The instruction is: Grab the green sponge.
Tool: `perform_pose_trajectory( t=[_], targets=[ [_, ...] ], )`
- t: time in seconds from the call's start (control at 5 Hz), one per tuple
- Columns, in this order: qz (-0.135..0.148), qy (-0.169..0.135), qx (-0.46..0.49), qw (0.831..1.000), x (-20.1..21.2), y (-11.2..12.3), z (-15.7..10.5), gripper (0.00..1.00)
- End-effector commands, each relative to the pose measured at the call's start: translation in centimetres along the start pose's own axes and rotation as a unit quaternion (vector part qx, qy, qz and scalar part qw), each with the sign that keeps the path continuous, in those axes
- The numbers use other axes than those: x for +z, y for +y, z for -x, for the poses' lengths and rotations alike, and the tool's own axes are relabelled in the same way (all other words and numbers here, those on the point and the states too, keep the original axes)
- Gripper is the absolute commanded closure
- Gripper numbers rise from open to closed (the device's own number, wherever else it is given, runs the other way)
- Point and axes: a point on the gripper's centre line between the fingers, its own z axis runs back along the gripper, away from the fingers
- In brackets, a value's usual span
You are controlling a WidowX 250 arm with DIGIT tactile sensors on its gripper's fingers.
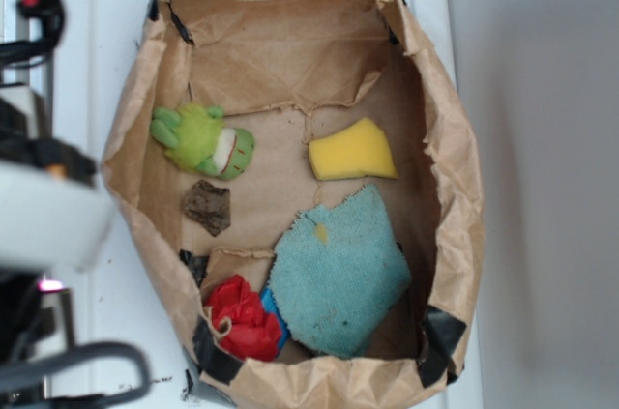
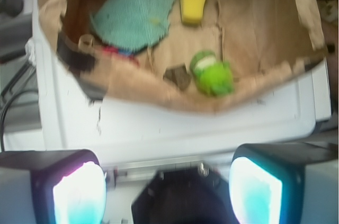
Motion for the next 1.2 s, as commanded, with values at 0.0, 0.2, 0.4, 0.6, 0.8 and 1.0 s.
perform_pose_trajectory(
  t=[0.0, 0.2, 0.4, 0.6, 0.8, 1.0],
  targets=[
    [0.028, -0.017, -0.020, 0.999, -1.4, 2.3, -4.4, 0.00],
    [0.027, -0.015, -0.010, 0.999, -2.8, 3.5, -6.1, 0.00],
    [0.027, -0.011, 0.011, 1.000, -4.1, 4.9, -7.9, 0.00],
    [0.020, -0.017, 0.017, 1.000, -5.2, 5.5, -8.7, 0.00],
    [0.014, -0.023, 0.021, 0.999, -6.0, 5.7, -9.3, 0.00],
    [0.011, -0.031, 0.014, 0.999, -7.0, 5.6, -10.0, 0.00]
  ],
)
